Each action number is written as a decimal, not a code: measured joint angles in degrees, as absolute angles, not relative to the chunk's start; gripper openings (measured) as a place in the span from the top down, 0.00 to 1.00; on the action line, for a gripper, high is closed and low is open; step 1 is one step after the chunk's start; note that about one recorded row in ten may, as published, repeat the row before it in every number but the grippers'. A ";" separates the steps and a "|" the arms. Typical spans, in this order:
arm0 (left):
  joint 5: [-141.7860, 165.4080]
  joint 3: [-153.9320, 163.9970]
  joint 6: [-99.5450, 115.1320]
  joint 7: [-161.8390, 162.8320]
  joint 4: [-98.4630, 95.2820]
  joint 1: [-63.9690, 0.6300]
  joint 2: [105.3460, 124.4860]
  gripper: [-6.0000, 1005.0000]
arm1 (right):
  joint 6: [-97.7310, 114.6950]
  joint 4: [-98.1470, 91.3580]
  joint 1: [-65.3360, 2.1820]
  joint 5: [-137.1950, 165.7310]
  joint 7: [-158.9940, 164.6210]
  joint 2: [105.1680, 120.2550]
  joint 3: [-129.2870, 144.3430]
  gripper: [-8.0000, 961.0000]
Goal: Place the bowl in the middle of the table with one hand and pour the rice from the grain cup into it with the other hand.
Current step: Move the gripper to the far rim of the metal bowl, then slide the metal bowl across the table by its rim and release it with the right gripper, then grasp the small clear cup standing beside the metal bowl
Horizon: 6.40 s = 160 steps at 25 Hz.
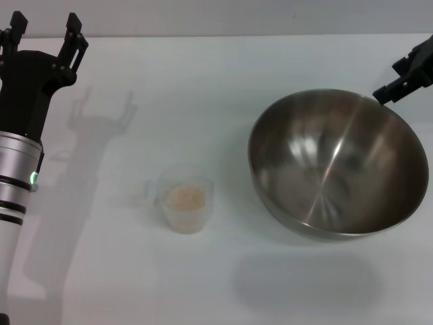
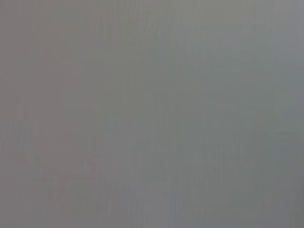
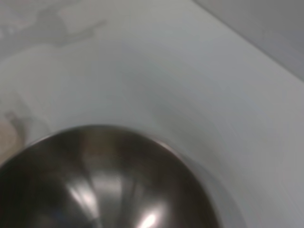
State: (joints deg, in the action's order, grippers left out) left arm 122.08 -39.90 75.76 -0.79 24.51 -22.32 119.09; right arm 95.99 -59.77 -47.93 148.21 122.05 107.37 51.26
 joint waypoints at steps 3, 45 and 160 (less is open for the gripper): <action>122.08 -39.90 75.76 -0.79 24.47 -22.32 119.09 0.17 | 96.39 -59.63 -47.95 148.60 123.19 107.58 53.18 0.24; 122.08 -40.60 76.70 -0.79 24.43 -21.61 118.91 0.17 | 91.78 -56.35 -43.11 150.91 125.65 110.22 58.17 0.62; 122.46 -40.60 79.46 -0.79 24.64 -21.40 118.96 0.17 | 24.57 -71.69 -23.02 62.87 56.94 119.51 84.63 0.56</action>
State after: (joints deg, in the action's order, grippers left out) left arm 122.46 -40.60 79.46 -0.79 24.64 -21.40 118.96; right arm 24.57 -71.69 -23.02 62.87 56.94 119.51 84.63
